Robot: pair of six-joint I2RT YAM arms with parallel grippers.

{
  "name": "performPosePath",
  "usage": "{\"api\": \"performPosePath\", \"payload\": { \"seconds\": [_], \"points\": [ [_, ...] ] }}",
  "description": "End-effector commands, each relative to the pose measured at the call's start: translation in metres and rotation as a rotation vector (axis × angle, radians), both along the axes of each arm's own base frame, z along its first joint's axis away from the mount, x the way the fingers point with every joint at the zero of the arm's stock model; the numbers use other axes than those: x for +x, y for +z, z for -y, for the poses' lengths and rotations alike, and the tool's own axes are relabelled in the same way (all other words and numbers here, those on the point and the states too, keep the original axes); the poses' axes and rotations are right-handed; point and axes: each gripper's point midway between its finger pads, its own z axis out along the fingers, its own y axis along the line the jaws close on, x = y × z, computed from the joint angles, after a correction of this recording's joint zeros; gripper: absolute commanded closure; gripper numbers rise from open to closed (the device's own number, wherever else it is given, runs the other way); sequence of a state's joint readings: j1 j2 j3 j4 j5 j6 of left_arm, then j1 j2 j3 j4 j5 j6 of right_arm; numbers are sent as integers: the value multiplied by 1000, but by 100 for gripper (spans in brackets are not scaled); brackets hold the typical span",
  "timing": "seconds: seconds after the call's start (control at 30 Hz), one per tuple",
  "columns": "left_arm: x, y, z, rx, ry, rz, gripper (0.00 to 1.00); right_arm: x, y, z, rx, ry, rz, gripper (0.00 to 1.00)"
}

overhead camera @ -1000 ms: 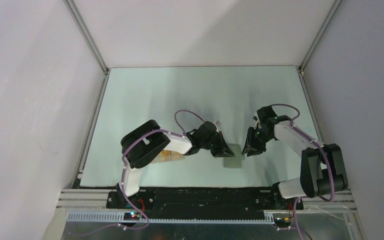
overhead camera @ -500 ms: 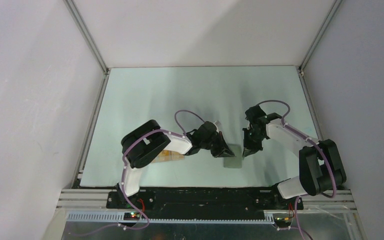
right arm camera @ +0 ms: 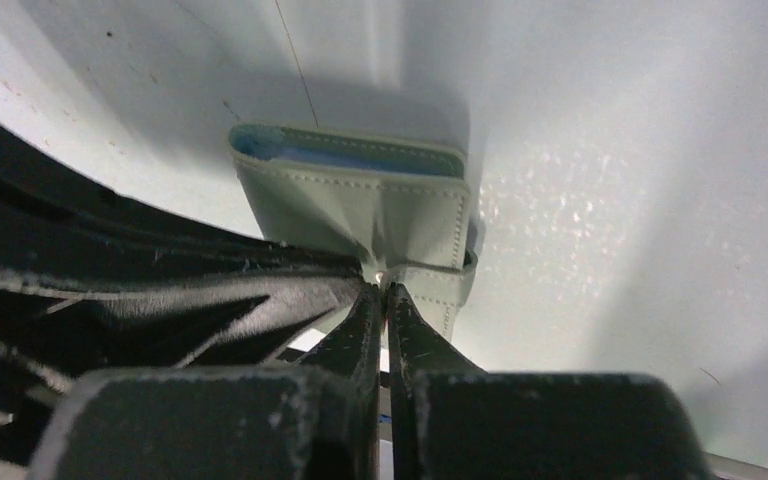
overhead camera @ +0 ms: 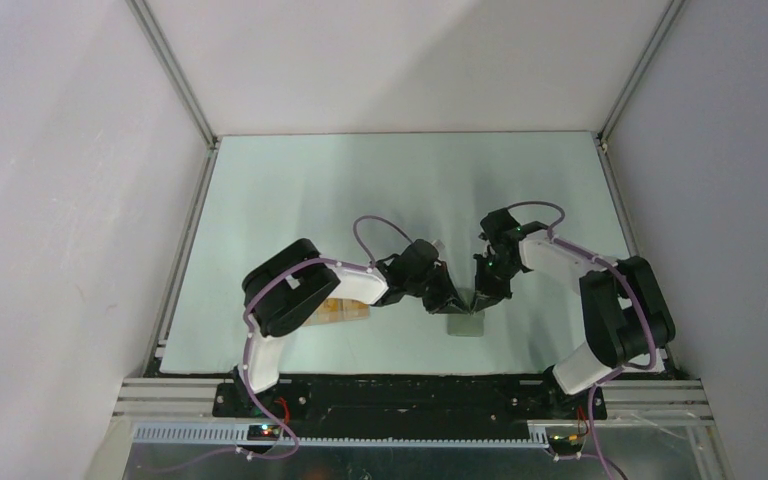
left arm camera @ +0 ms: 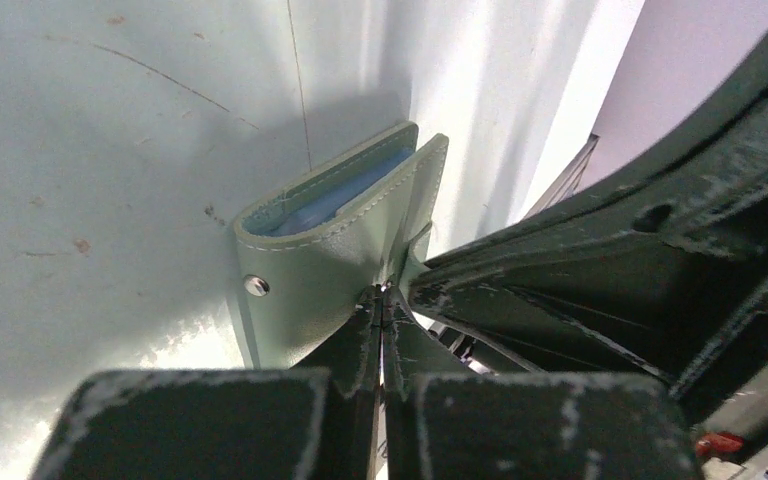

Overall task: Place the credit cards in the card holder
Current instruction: Close the card holder at the center of the board.

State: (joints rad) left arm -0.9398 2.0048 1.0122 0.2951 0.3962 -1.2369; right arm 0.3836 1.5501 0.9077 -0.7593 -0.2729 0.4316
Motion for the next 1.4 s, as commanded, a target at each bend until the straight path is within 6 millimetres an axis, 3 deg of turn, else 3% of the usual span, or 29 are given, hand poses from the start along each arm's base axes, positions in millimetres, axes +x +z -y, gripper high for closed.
{"api": "performPosePath", "payload": {
  "seconds": [0.0,0.13,0.27,0.37,0.5,0.7,0.9,0.97,1.03,1.23,1.37],
  "points": [
    [3,1,-6,63,-12,51,100,13,-5,-13,17,-9,12,100],
    [3,21,-12,71,-53,92,95,14,-13,-12,-12,-10,3,100],
    [3,27,-35,197,-66,123,88,13,-14,-16,1,0,2,96],
    [1,29,-37,187,-71,115,85,14,-6,-20,30,8,18,77],
    [2,34,-26,106,-82,103,86,13,9,-25,78,15,44,60],
    [7,55,-13,-12,-81,130,82,13,33,-34,193,3,60,49],
    [9,69,-11,-102,-66,129,73,21,67,-22,285,-34,141,42],
    [8,74,-6,-136,-72,123,72,22,74,-16,294,-52,168,43],
    [8,77,-2,-172,-76,113,72,22,76,-5,288,-79,185,52],
    [8,72,5,-217,-65,81,66,9,46,27,233,-175,115,95],
    [9,60,2,-190,-48,75,65,0,28,32,207,-195,59,100]
  ]
}}
